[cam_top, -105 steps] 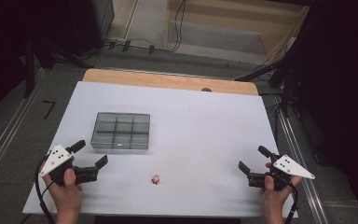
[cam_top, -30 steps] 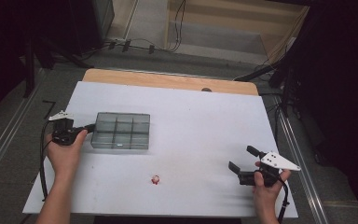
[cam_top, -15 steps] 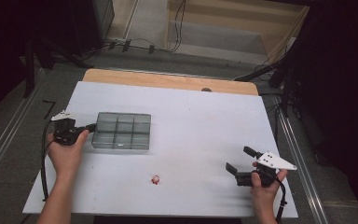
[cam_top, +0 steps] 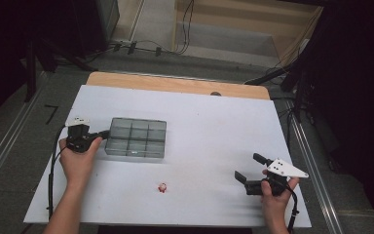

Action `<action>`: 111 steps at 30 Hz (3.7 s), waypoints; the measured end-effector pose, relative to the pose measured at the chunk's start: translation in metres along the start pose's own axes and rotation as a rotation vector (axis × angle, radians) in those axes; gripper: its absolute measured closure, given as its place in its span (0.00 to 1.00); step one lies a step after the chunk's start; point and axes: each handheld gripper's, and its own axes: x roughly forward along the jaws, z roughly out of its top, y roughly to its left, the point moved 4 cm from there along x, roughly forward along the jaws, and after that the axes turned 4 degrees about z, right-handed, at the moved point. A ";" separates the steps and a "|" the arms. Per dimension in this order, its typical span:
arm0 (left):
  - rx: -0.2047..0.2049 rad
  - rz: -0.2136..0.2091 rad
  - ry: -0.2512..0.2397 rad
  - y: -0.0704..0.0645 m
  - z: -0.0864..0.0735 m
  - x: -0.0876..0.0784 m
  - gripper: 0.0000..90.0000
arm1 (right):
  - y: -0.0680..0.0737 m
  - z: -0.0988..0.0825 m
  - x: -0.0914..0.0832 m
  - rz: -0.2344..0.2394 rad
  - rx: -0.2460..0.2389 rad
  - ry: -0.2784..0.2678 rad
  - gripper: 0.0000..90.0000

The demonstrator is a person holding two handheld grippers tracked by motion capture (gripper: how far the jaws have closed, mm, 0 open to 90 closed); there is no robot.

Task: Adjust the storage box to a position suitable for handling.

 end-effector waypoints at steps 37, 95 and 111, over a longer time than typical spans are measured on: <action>0.037 -0.072 0.027 -0.060 -0.001 0.023 0.99 | 0.003 0.000 0.002 0.005 -0.012 0.012 0.00; 0.107 -0.196 0.028 -0.148 -0.011 0.050 0.99 | 0.005 -0.003 0.009 0.009 -0.002 0.046 0.00; 0.171 -0.169 -0.070 -0.144 -0.001 0.027 0.45 | 0.011 -0.001 0.012 0.002 -0.017 0.050 0.00</action>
